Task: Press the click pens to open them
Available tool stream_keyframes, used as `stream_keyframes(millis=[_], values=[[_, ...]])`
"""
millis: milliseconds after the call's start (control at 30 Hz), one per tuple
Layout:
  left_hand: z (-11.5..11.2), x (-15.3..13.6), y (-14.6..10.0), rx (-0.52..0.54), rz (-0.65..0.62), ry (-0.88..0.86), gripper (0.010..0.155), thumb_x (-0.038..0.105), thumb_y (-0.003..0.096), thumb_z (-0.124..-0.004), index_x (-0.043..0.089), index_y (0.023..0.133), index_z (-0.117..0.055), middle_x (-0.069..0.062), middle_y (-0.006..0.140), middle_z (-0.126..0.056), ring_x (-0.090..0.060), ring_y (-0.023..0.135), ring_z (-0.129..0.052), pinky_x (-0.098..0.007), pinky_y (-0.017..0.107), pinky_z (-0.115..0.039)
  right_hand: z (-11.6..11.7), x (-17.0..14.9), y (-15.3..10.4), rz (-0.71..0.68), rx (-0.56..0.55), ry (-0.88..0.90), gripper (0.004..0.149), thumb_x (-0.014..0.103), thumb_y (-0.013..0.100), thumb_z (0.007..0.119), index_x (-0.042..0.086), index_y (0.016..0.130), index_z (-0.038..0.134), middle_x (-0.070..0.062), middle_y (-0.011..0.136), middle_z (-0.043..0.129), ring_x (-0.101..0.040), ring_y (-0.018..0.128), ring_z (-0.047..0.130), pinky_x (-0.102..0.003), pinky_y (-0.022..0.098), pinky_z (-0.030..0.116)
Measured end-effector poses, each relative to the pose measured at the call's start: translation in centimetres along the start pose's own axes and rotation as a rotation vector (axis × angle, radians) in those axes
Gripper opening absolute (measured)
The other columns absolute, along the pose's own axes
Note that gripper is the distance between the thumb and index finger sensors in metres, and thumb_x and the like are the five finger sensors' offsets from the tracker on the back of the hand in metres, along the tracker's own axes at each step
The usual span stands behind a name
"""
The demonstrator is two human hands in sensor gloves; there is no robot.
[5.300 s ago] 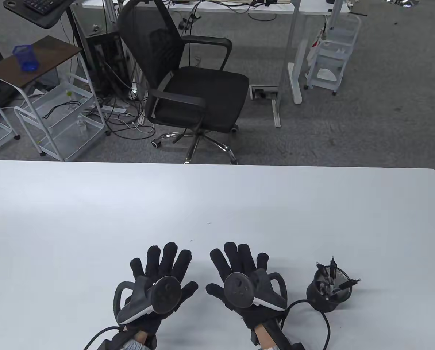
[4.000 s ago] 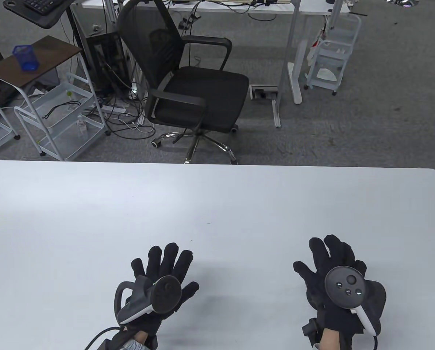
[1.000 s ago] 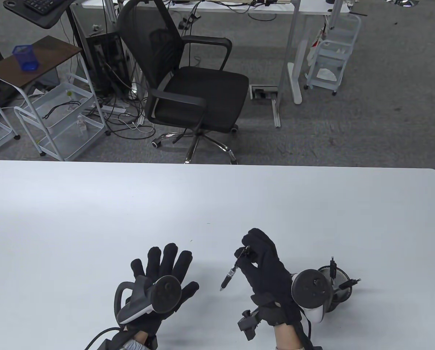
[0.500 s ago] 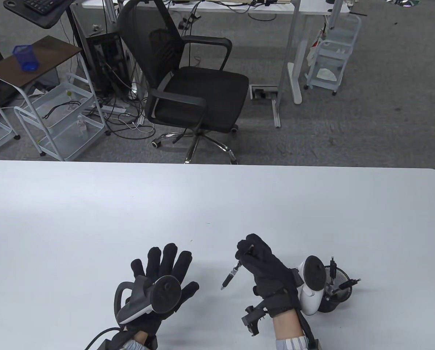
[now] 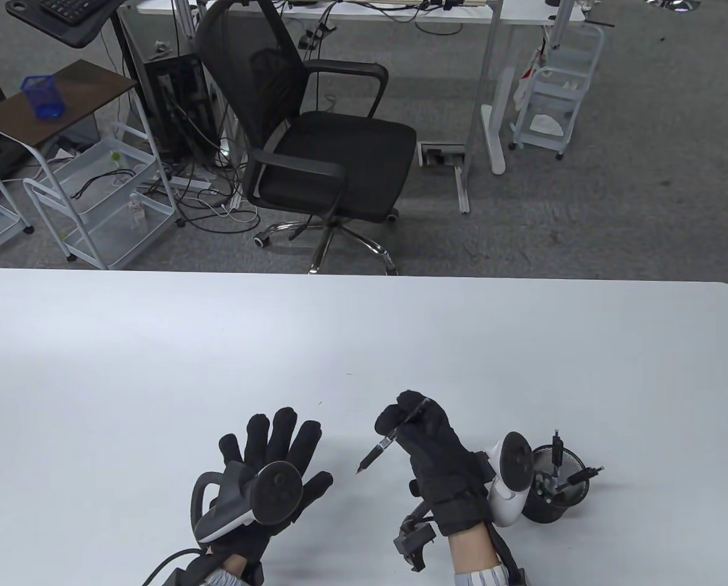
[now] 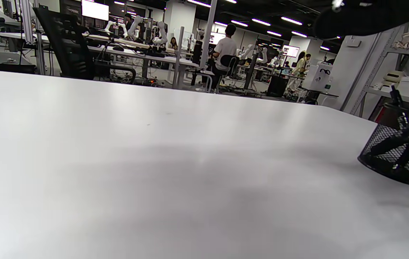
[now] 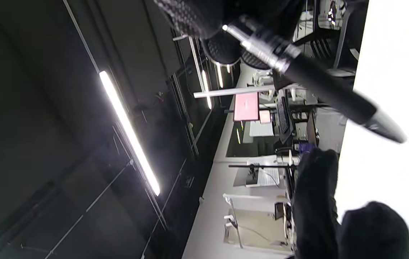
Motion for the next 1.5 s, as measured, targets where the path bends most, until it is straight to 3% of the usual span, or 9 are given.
stream_keyframes(millis=[100, 167, 267, 400, 600, 667, 867, 1067, 1500], values=[[0.0, 0.0, 0.0, 0.004, -0.003, -0.005, 0.073, 0.063, 0.0689, -0.045, 0.026, 0.127, -0.023, -0.022, 0.131, -0.013, -0.062, 0.114, -0.02, -0.084, 0.07, -0.019, -0.3, 0.3, -0.2, -0.083, -0.039, 0.048, 0.05, 0.008, 0.064, 0.063, -0.004, 0.11, 0.047, -0.021, 0.1, 0.073, -0.049, 0.084, 0.08, -0.084, 0.062, 0.046], [0.0, 0.0, -0.1, 0.015, -0.003, -0.005, 0.073, 0.064, 0.0688, -0.045, 0.026, 0.127, -0.024, -0.021, 0.131, -0.013, -0.062, 0.115, -0.02, -0.084, 0.07, -0.019, -0.5, 0.5, -0.5, -0.136, -0.132, 0.07, 0.049, 0.008, 0.064, 0.063, -0.004, 0.109, 0.047, -0.022, 0.099, 0.072, -0.049, 0.081, 0.084, -0.082, 0.062, 0.056], [0.1, 0.0, -0.1, 0.019, -0.002, -0.004, 0.072, 0.063, 0.0689, -0.045, 0.026, 0.127, -0.025, -0.021, 0.131, -0.014, -0.061, 0.115, -0.021, -0.084, 0.07, -0.02, -0.5, 0.7, -0.8, -0.146, -0.176, 0.126, 0.051, 0.01, 0.064, 0.06, -0.004, 0.109, 0.041, -0.022, 0.099, 0.067, -0.048, 0.081, 0.081, -0.071, 0.064, 0.071], [0.0, 0.0, -0.1, 0.018, -0.001, 0.001, 0.072, 0.063, 0.0688, -0.045, 0.026, 0.127, -0.025, -0.021, 0.131, -0.015, -0.061, 0.115, -0.022, -0.084, 0.07, -0.02, -0.4, 0.5, -0.8, -0.153, -0.21, 0.174, 0.053, 0.017, 0.063, 0.058, -0.001, 0.107, 0.035, -0.016, 0.094, 0.064, -0.034, 0.074, 0.081, -0.057, 0.067, 0.074], [0.0, 0.0, -0.1, 0.02, -0.001, 0.003, 0.072, 0.063, 0.0688, -0.045, 0.026, 0.127, -0.026, -0.021, 0.131, -0.016, -0.061, 0.115, -0.023, -0.084, 0.071, -0.021, 0.0, -0.6, -0.8, -0.055, -0.105, 0.395, 0.051, 0.019, 0.064, 0.044, 0.002, 0.108, 0.025, -0.012, 0.092, 0.058, -0.025, 0.067, 0.076, -0.045, 0.062, 0.075], [0.0, 0.0, -0.1, 0.021, 0.0, 0.004, 0.072, 0.063, 0.0688, -0.046, 0.026, 0.127, -0.026, -0.021, 0.131, -0.016, -0.061, 0.115, -0.024, -0.084, 0.071, -0.021, 0.2, -1.0, -0.8, -0.039, -0.055, 0.457, 0.049, 0.032, 0.072, 0.041, 0.004, 0.109, 0.026, -0.01, 0.092, 0.058, -0.024, 0.066, 0.074, -0.044, 0.061, 0.074], [0.0, 0.0, -0.1, 0.022, 0.0, 0.004, 0.072, 0.063, 0.0688, -0.046, 0.026, 0.127, -0.026, -0.021, 0.131, -0.016, -0.061, 0.115, -0.024, -0.084, 0.071, -0.021, 0.2, -2.1, -1.2, 0.025, -0.075, 0.559, 0.053, 0.055, 0.07, 0.034, 0.014, 0.096, 0.056, 0.003, 0.07, 0.077, -0.011, 0.044, 0.083, -0.029, 0.04, 0.084], [0.0, 0.1, -0.1, 0.019, -0.001, 0.004, 0.072, 0.063, 0.0688, -0.045, 0.026, 0.127, -0.026, -0.021, 0.131, -0.017, -0.061, 0.116, -0.024, -0.084, 0.071, -0.021, 0.3, -2.7, -1.3, 0.026, -0.05, 0.72, 0.055, 0.056, 0.069, 0.027, 0.018, 0.085, 0.063, 0.007, 0.06, 0.079, -0.009, 0.037, 0.084, -0.028, 0.035, 0.085], [0.0, 0.1, -0.1, 0.015, -0.001, 0.002, 0.072, 0.063, 0.0689, -0.045, 0.026, 0.128, -0.027, -0.021, 0.131, -0.017, -0.061, 0.115, -0.024, -0.084, 0.07, -0.021, 0.1, -2.3, -1.4, 0.014, -0.053, 0.662, 0.053, 0.05, 0.067, 0.025, 0.017, 0.085, 0.063, 0.006, 0.061, 0.079, -0.01, 0.037, 0.083, -0.03, 0.036, 0.085]])
Point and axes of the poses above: the tracker on the back of each hand, its own x axis roughly to the thumb side, its own y axis roughly from the wrist to the fingertips, z = x × y, the point moved 1 cm from there along y, roughly from the wrist to the fingertips
